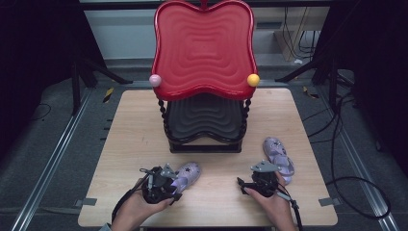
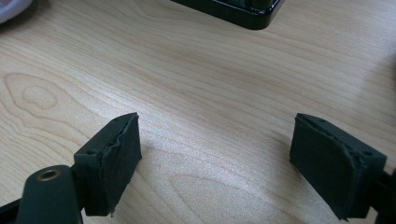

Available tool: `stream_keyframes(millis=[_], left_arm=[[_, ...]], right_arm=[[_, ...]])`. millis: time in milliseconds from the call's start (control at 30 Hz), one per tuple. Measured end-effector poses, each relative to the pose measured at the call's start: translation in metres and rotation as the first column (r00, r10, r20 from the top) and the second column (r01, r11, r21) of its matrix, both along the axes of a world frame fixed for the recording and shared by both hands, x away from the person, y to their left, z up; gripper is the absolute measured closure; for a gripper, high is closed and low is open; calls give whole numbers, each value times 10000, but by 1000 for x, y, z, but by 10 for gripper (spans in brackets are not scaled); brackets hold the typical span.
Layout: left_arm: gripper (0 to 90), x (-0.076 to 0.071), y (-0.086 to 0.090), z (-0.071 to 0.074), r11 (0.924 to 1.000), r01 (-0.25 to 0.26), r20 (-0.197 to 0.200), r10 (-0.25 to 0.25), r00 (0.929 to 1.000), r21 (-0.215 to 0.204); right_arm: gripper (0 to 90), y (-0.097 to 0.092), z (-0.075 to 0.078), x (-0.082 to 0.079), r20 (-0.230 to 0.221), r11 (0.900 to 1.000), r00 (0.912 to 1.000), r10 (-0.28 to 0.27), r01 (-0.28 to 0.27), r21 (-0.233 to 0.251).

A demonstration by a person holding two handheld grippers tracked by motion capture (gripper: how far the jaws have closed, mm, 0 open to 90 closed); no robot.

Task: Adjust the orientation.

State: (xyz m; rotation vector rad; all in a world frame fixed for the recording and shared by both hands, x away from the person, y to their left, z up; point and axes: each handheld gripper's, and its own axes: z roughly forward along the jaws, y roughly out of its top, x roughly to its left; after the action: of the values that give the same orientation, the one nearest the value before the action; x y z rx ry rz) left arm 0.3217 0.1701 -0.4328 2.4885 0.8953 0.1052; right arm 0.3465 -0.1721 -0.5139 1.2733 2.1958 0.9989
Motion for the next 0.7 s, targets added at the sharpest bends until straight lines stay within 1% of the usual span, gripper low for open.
stream_keyframes(millis=[67,133,167,200,233,300,333,400,467,533,667,700], left_arm=[[568,2,2,6,9998,16,125,-19,9999,188],[545,3,3,11,9990,159,136,-165,9998,410],[531,5,5,14,9985,123,224,-135,9997,525],[507,5,5,14,9985,123,224,-135,9997,525],[500,7,8,19,9975,25,547,-63,9985,706],[461,10,11,23,9973,-94,743,40,9972,722],[440,11,12,25,9967,-141,826,75,9966,800],[411,15,14,26,9957,-218,837,142,9964,905],[375,19,16,25,9944,-317,754,242,9969,1006],[362,23,19,24,9931,-352,559,291,9980,1123],[377,29,23,20,9906,-396,187,374,9991,1310],[400,31,24,19,9897,-359,77,352,9994,1387]], right_arm=[[166,0,0,0,-2,10000,10000,-7,7,-4],[166,0,0,0,-1,10000,10000,2,-2,-2],[166,0,0,0,1,10000,10000,-4,4,-6],[166,0,0,0,4,10000,10000,1,-1,-6],[166,0,0,0,45,10000,10000,26,-26,-44],[166,0,0,0,40,10000,10000,22,-22,-40],[166,0,0,0,45,10000,10000,27,-27,-43],[166,0,0,0,45,10000,10000,25,-25,-44],[166,0,0,0,56,10000,10000,41,-41,-52],[166,0,0,0,57,10000,10000,42,-42,-52],[166,0,0,0,52,10000,10000,47,-46,-50],[166,0,0,0,38,10000,10000,31,-31,-40]])
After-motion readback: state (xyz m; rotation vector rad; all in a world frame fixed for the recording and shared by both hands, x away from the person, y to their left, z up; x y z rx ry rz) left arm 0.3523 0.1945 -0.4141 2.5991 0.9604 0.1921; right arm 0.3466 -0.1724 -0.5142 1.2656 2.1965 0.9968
